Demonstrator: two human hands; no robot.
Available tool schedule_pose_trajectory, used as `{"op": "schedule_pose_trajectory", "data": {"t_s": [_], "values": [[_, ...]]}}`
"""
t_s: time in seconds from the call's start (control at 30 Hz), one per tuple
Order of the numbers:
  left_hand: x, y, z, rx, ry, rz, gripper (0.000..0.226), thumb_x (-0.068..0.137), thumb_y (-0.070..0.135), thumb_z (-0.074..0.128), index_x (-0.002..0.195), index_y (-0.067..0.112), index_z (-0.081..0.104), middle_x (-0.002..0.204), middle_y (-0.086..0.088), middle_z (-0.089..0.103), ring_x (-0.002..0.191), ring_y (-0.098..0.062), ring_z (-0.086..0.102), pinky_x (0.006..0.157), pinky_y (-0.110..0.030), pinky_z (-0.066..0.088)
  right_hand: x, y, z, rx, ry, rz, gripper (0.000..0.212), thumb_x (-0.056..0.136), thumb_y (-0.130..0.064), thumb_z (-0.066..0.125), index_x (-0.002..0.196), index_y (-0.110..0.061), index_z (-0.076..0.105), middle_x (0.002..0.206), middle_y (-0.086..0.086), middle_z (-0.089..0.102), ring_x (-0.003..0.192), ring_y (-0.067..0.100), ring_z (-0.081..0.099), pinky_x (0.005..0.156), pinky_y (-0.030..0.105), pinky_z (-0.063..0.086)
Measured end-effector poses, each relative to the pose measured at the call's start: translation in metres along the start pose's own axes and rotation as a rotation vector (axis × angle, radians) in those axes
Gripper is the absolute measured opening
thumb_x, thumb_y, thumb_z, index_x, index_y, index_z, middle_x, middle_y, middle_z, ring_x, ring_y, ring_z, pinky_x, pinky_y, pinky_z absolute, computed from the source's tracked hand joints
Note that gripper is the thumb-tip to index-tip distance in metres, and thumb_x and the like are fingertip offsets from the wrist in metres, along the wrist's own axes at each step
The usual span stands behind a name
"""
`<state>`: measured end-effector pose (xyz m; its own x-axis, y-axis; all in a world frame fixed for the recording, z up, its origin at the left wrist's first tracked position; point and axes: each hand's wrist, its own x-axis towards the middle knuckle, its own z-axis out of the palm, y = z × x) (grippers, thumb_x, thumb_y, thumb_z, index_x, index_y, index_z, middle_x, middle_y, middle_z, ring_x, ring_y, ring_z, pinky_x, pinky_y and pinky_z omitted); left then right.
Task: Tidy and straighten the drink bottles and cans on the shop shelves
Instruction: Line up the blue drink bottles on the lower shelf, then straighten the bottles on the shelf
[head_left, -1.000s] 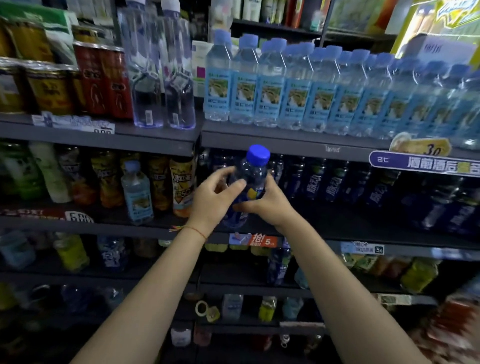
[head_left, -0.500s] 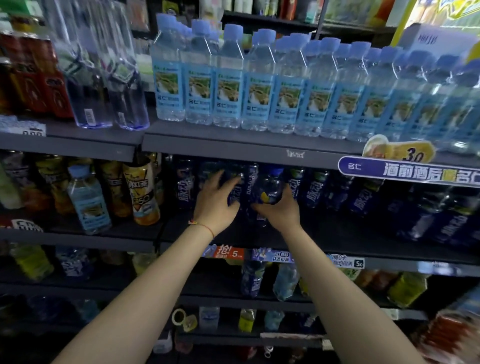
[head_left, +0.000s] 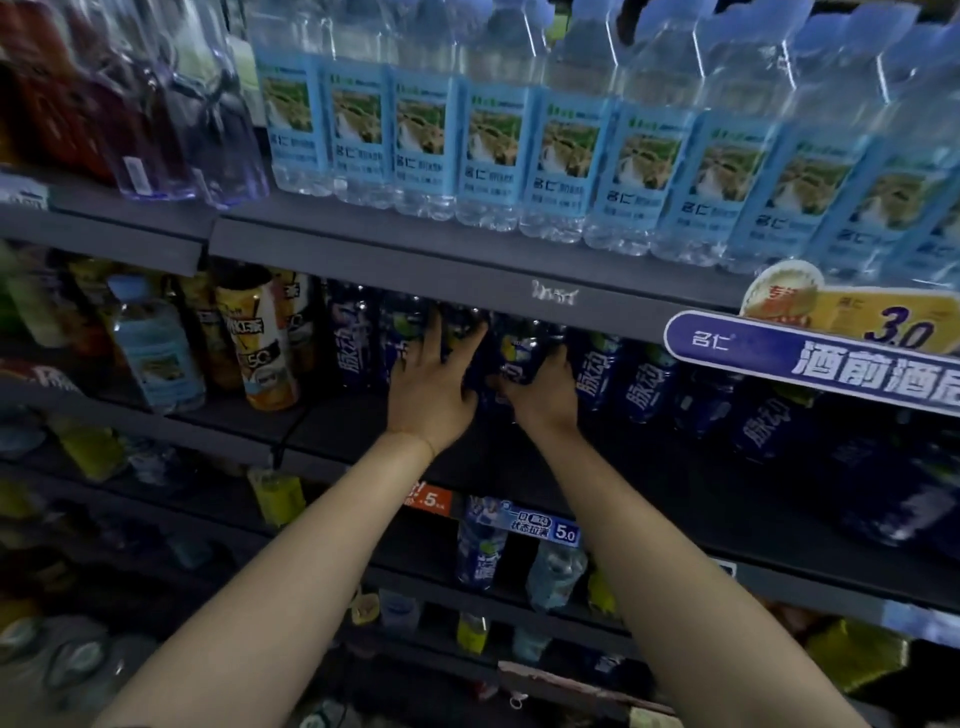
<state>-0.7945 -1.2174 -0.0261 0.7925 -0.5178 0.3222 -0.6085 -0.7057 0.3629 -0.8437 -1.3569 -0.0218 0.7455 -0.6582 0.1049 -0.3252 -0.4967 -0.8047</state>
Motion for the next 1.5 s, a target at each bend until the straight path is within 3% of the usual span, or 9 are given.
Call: {"op": "schedule_pose_trajectory", "data": {"t_s": [0.27, 0.4, 0.5, 0.6, 0.77, 0.93, 1.1, 1.37, 1.5], "values": [[-0.012, 0.003, -0.018, -0.153, -0.098, -0.015, 0.071, 0.093, 0.028, 0.059, 0.154, 0.038, 0.026, 0.165, -0.005, 0.010, 0.146, -0.030, 0.027, 0.113, -0.040, 0.037, -0.025, -0.007, -0.011, 0.012, -0.070, 0.079, 0.082, 0.090, -0.014, 0.067, 0.151, 0.001, 0.014, 0.157, 0.025, 0.018, 0.138, 0.036, 0.037, 0.106, 0.033, 0.041], [-0.046, -0.003, -0.024, -0.304, -0.039, -0.072, 0.018, 0.092, 0.025, 0.055, 0.097, 0.017, 0.070, 0.096, -0.005, 0.070, 0.085, -0.024, 0.066, 0.071, -0.036, 0.053, -0.063, -0.008, -0.014, 0.143, 0.119, -0.013, 0.020, 0.091, -0.003, 0.055, 0.110, -0.009, 0.054, 0.117, 0.013, 0.058, 0.089, 0.025, 0.057, 0.068, 0.031, 0.042], [-0.072, -0.018, -0.022, -0.542, -0.442, -0.295, 0.029, 0.096, 0.025, 0.051, 0.084, 0.008, 0.070, 0.068, -0.007, 0.072, 0.057, -0.023, 0.067, 0.052, -0.026, 0.047, -0.091, -0.005, -0.010, 0.223, -0.043, 0.068, 0.030, 0.088, 0.002, 0.043, 0.070, -0.013, 0.062, 0.065, 0.006, 0.062, 0.064, 0.025, 0.062, 0.061, 0.039, 0.052], [-0.094, -0.037, -0.007, -0.459, -0.902, -0.351, 0.033, 0.101, 0.028, 0.044, 0.100, 0.007, 0.070, 0.083, -0.009, 0.076, 0.062, -0.020, 0.069, 0.057, -0.025, 0.050, -0.123, 0.004, 0.007, 0.208, -0.322, 0.175, 0.039, 0.087, 0.007, 0.038, 0.062, -0.009, 0.062, 0.046, 0.006, 0.057, 0.042, 0.016, 0.057, 0.048, 0.029, 0.051], [-0.122, -0.073, 0.040, -0.494, -0.894, -0.421, 0.025, 0.101, 0.026, 0.045, 0.112, 0.013, 0.065, 0.095, -0.009, 0.073, 0.069, -0.019, 0.068, 0.061, -0.025, 0.052, -0.162, 0.052, 0.054, 0.173, -0.452, 0.362, 0.041, 0.091, 0.006, 0.034, 0.067, -0.006, 0.065, 0.053, 0.011, 0.062, 0.046, 0.020, 0.062, 0.048, 0.028, 0.055], [-0.138, -0.096, 0.060, -0.628, -0.826, -0.494, 0.025, 0.102, 0.026, 0.049, 0.114, 0.011, 0.065, 0.098, -0.011, 0.073, 0.074, -0.020, 0.069, 0.066, -0.027, 0.053, -0.169, 0.107, 0.091, -0.019, -0.187, 0.506, 0.013, 0.094, -0.009, 0.052, 0.091, -0.002, 0.063, 0.082, 0.020, 0.065, 0.078, 0.033, 0.066, 0.063, 0.036, 0.052], [-0.147, -0.112, 0.059, -0.736, -0.761, -0.542, 0.022, 0.100, 0.019, 0.049, 0.106, 0.009, 0.067, 0.086, -0.010, 0.073, 0.064, -0.020, 0.067, 0.062, -0.028, 0.051, -0.149, 0.123, 0.125, 0.050, 0.107, 0.460, 0.067, 0.080, -0.020, 0.079, 0.134, -0.003, 0.042, 0.131, 0.016, 0.054, 0.121, 0.033, 0.054, 0.096, 0.041, 0.049], [-0.172, -0.137, 0.047, -0.757, -0.717, -0.576, 0.020, 0.101, 0.015, 0.046, 0.100, 0.008, 0.066, 0.081, -0.010, 0.068, 0.059, -0.020, 0.061, 0.054, -0.025, 0.044, -0.111, 0.140, 0.143, -0.018, 0.164, 0.390, 0.086, 0.064, -0.043, 0.087, 0.136, -0.013, 0.051, 0.130, 0.008, 0.060, 0.118, 0.028, 0.060, 0.095, 0.034, 0.051], [-0.175, -0.144, 0.050, -0.753, -0.641, -0.580, 0.014, 0.097, 0.016, 0.053, 0.100, 0.013, 0.066, 0.087, -0.008, 0.069, 0.067, -0.020, 0.064, 0.064, -0.030, 0.050, -0.127, 0.135, 0.139, -0.027, 0.005, 0.314, 0.069, 0.063, -0.045, 0.087, 0.121, -0.014, 0.066, 0.114, 0.001, 0.071, 0.104, 0.019, 0.067, 0.079, 0.027, 0.049]]}}
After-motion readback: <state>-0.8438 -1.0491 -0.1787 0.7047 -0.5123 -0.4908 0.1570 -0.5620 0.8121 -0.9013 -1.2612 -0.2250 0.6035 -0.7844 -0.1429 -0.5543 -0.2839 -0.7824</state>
